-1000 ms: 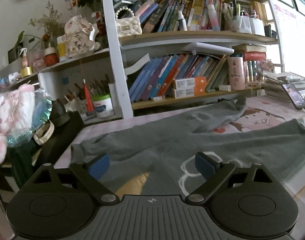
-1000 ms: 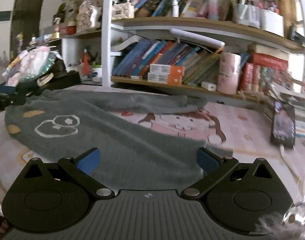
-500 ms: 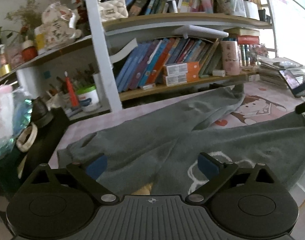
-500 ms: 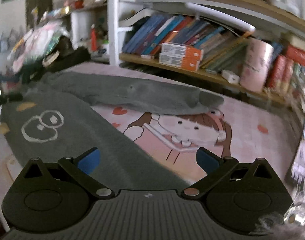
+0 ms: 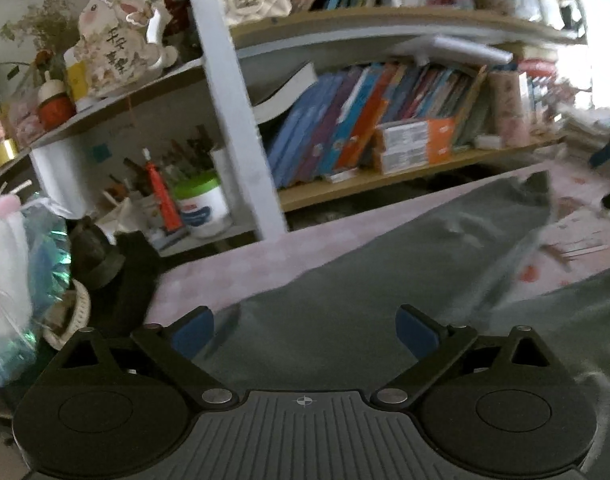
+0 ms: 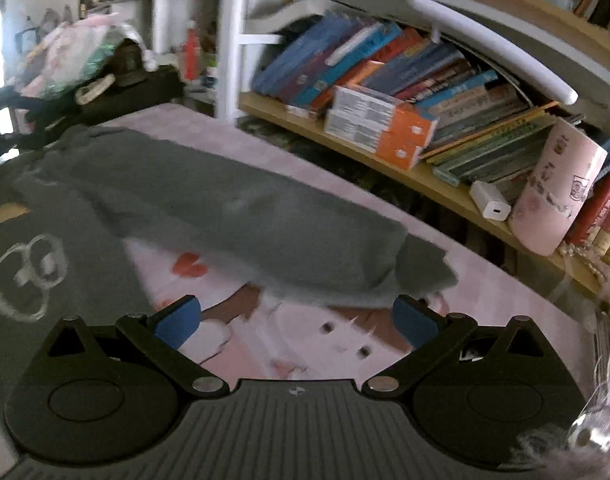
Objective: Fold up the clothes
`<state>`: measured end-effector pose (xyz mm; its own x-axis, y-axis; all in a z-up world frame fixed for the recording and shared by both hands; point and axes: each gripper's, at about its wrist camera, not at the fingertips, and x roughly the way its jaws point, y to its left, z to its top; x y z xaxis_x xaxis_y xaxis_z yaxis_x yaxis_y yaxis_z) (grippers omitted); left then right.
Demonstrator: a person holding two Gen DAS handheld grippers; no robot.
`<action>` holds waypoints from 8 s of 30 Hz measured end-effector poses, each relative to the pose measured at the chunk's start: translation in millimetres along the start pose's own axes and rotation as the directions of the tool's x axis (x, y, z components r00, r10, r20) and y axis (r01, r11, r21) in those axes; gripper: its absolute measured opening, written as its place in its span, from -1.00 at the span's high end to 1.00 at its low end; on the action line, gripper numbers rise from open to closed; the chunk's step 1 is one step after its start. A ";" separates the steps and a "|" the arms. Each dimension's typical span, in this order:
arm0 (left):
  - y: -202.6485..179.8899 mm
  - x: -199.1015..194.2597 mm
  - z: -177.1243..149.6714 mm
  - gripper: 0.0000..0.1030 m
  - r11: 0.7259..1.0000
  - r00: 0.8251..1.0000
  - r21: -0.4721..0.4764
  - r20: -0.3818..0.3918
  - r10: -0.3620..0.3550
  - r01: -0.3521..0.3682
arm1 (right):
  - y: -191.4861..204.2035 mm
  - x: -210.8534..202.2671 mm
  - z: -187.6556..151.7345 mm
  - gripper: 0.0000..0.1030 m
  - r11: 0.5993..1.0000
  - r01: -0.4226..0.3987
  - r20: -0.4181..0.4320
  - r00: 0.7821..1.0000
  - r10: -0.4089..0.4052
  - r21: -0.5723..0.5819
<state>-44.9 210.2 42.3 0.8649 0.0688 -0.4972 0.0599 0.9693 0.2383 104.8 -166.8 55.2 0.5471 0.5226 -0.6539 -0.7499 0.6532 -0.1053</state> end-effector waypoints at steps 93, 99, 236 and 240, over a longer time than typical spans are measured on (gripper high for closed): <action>-6.2 -162.4 -150.1 -0.18 0.922 0.984 -0.345 0.088 -0.154 0.176 | 148.1 -175.8 -168.7 0.14 0.985 0.155 0.124 0.982 -0.145 -0.074; 27.9 -157.0 -169.2 -0.32 0.723 0.973 -0.650 0.159 -0.170 0.233 | 143.8 -197.6 -190.7 -0.45 0.971 0.054 0.100 0.992 -0.079 0.233; 5.6 -106.8 -172.7 0.65 0.547 0.983 -0.822 0.186 -0.001 0.156 | 197.2 -83.5 -116.6 -0.44 0.944 0.150 0.204 0.955 -0.215 0.293; 6.6 -106.2 -175.7 0.60 0.551 0.981 -0.817 0.194 -0.018 0.172 | 206.0 -73.0 -106.0 -0.45 0.957 0.136 0.201 0.961 -0.191 0.258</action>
<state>-223.9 250.8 -49.8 0.9438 0.0040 -0.3305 -0.2257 0.7382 -0.6357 -129.1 -128.5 1.8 0.7433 0.4876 -0.4580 -0.5471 0.8371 0.0033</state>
